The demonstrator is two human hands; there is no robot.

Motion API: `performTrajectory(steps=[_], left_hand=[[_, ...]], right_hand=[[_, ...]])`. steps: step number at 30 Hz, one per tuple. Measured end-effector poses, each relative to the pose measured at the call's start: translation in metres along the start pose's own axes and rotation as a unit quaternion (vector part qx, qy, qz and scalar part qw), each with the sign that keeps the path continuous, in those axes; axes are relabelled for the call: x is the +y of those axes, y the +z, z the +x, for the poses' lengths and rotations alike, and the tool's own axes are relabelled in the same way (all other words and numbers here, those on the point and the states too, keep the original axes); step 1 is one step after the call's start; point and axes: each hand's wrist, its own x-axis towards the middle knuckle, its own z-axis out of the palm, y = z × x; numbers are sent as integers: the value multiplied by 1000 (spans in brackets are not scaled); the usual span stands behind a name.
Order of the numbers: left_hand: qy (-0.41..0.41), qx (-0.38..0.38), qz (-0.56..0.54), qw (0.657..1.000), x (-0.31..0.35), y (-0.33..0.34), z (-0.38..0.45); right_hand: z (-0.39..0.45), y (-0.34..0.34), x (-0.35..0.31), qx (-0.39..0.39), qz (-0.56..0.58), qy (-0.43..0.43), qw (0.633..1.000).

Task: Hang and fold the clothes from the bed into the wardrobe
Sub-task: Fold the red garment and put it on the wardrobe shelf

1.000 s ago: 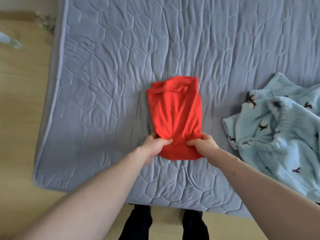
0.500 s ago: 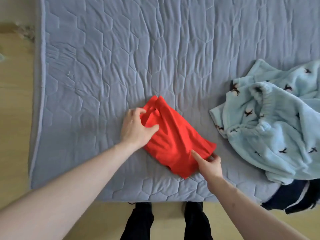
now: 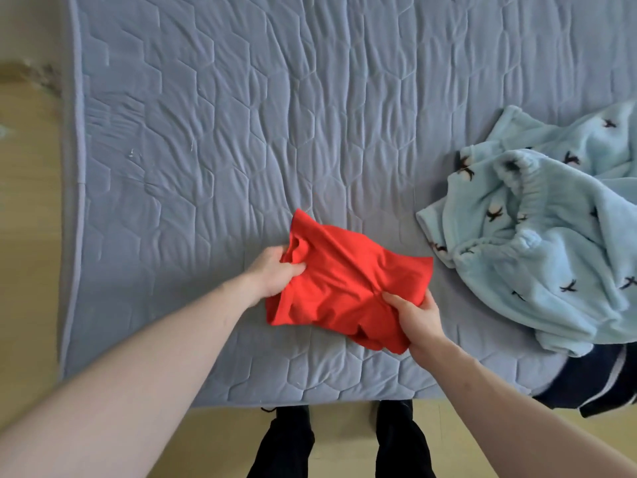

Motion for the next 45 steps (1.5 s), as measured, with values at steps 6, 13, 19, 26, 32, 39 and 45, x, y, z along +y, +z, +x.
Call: performTrajectory(steps=[6, 13, 19, 26, 32, 39, 45], left_hand=[[-98, 36, -275, 956, -29, 9, -53], [-111, 68, -336, 933, -1, -19, -137], [-62, 85, -340, 935, 57, -58, -256], [-5, 177, -362, 915, 106, -91, -418], [30, 310, -356, 881, 105, -103, -534], [17, 391, -422, 818, 61, -138, -615], [36, 469, -456, 755, -8, -219, -691]], right_hand=[[-21, -6, -25, -67, -25, -1, 997], [-89, -20, -87, -128, -75, -45, 988], [-191, -42, -158, -177, -109, -84, 975], [-323, -58, -226, -253, -164, -139, 943], [-424, -41, -247, -324, -214, -169, 906], [-509, 30, -243, -391, -282, -190, 855], [-603, 142, -213, -444, -324, -221, 806]])
